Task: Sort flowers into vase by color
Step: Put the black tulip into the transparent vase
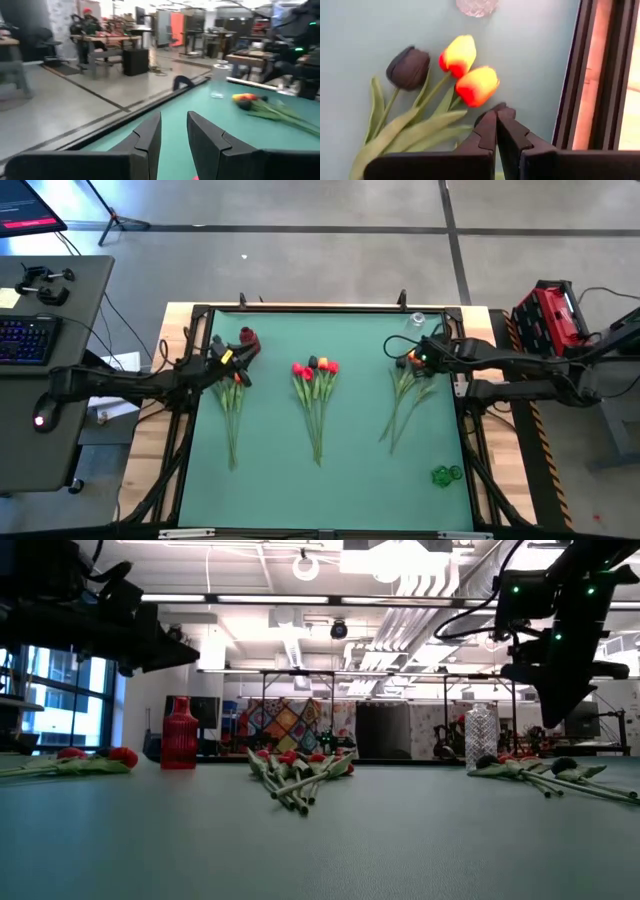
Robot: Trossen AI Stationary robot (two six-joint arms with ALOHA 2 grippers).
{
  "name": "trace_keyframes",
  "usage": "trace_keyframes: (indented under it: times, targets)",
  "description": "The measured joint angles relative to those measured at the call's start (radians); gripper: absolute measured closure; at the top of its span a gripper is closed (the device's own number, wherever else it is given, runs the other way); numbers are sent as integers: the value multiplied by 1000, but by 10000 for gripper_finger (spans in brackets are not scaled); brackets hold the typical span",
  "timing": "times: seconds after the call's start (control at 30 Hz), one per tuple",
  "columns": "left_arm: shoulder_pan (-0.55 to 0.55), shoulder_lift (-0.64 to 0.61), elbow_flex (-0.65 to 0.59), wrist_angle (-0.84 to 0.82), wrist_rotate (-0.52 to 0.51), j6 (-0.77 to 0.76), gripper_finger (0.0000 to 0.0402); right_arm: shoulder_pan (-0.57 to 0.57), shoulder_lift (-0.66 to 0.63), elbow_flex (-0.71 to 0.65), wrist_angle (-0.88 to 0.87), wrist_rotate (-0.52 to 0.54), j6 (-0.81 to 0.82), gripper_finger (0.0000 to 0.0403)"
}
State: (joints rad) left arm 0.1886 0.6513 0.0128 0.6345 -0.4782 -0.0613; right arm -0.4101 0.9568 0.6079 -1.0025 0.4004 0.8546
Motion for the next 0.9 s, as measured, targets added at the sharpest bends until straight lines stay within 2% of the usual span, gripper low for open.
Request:
trace_keyframes:
  times: [0.17, 0.43, 0.7, 0.8, 0.9]
  targets:
    - [1, 3, 0, -2, 3, -112, 322, -3, 13, 0, -13, -77, 17, 400]
    - [0, 15, 0, -27, 70, -87, 322, -59, 13, -1, -117, -119, 78, 400]
    - [0, 18, 0, -37, 70, -93, 322, -66, 13, -1, -76, -205, 93, 399]
    - [0, 18, 0, -37, 69, -90, 322, -65, 13, -1, -73, -218, 125, 386]
    - [0, 18, 0, -38, 69, -74, 322, -57, 15, -1, -73, -219, 168, 357]
